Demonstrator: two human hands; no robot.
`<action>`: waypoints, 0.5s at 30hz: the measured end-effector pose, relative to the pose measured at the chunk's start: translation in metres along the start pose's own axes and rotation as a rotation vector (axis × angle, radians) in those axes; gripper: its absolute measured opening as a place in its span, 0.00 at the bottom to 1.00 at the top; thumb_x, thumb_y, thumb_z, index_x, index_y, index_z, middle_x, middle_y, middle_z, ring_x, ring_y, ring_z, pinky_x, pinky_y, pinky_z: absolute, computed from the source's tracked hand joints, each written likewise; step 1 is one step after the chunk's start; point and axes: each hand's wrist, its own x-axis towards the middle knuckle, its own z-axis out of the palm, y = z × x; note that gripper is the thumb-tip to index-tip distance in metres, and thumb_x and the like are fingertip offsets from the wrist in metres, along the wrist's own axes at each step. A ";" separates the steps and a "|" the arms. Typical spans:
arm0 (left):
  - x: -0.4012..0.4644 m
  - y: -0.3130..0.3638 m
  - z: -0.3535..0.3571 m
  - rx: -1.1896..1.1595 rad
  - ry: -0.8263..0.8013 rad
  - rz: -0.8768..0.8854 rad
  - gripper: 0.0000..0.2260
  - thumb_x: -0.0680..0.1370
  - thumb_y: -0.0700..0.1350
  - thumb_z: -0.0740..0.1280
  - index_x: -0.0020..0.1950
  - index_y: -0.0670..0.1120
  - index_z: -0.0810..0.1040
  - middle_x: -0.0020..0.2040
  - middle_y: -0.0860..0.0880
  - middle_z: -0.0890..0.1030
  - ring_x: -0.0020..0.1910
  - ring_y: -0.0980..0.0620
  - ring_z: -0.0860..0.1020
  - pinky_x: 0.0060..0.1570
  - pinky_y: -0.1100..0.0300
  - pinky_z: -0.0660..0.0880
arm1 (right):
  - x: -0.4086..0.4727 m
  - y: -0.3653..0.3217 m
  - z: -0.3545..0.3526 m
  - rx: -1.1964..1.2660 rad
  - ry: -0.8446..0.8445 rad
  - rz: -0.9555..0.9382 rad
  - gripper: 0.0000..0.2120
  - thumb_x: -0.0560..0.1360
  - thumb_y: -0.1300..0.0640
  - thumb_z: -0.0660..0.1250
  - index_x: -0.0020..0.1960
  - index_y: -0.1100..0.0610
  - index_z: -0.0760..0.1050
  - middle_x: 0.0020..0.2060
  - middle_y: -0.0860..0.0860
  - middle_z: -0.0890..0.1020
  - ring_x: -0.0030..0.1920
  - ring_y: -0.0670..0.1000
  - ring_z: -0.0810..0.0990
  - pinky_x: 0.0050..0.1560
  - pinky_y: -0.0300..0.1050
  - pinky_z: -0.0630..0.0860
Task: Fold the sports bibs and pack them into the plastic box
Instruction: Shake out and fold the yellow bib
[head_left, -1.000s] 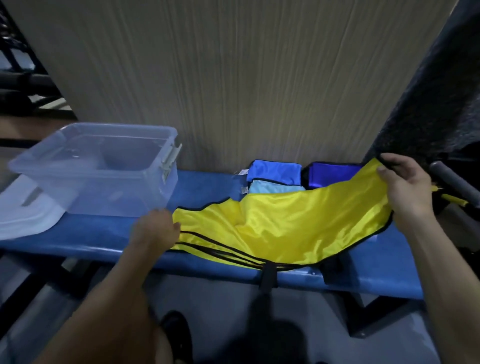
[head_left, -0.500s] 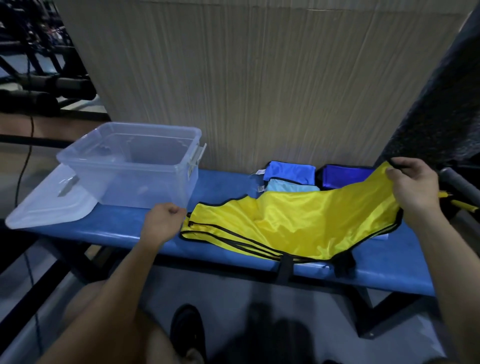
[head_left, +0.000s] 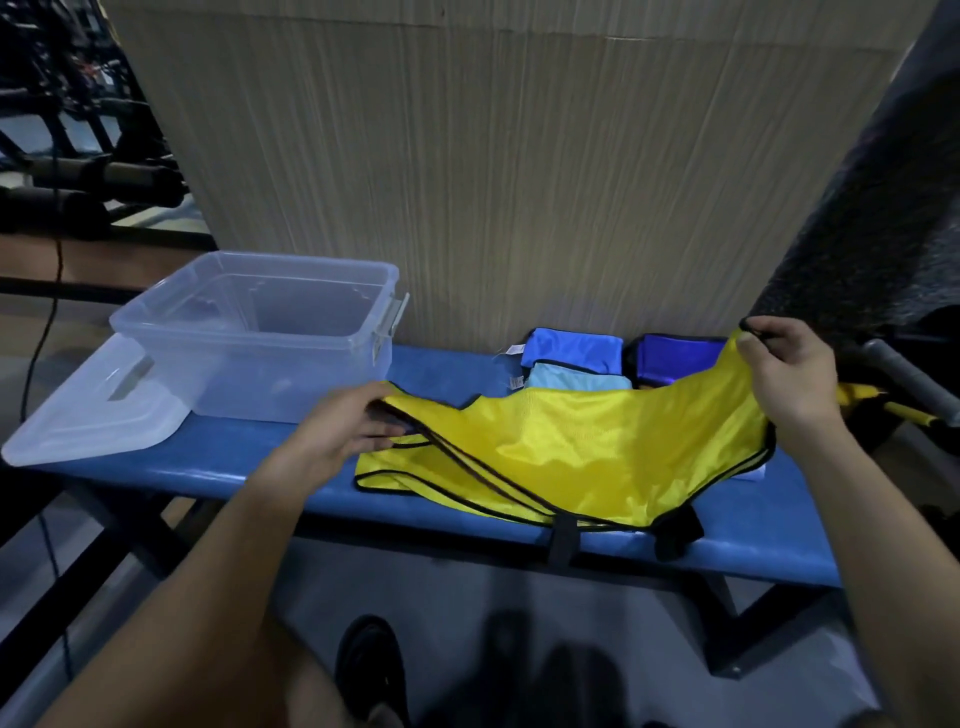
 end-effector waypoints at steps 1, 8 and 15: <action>-0.002 -0.002 -0.004 -0.060 -0.007 -0.047 0.09 0.83 0.46 0.64 0.53 0.40 0.79 0.42 0.40 0.85 0.37 0.47 0.84 0.37 0.58 0.80 | 0.001 0.000 -0.002 -0.007 0.025 0.001 0.11 0.78 0.52 0.70 0.59 0.50 0.80 0.47 0.55 0.83 0.47 0.49 0.79 0.48 0.49 0.74; -0.015 -0.047 -0.016 0.378 0.016 -0.324 0.15 0.81 0.49 0.63 0.55 0.38 0.80 0.41 0.43 0.87 0.35 0.47 0.84 0.34 0.60 0.78 | 0.006 0.012 -0.016 -0.074 0.106 0.111 0.12 0.78 0.53 0.69 0.61 0.54 0.80 0.54 0.57 0.84 0.56 0.55 0.82 0.58 0.54 0.77; -0.004 -0.049 -0.019 0.786 0.130 -0.123 0.17 0.76 0.56 0.69 0.37 0.45 0.72 0.33 0.45 0.75 0.32 0.48 0.74 0.34 0.59 0.71 | 0.002 0.005 -0.014 -0.126 0.089 0.120 0.12 0.78 0.54 0.69 0.61 0.53 0.80 0.54 0.55 0.84 0.56 0.55 0.82 0.56 0.50 0.76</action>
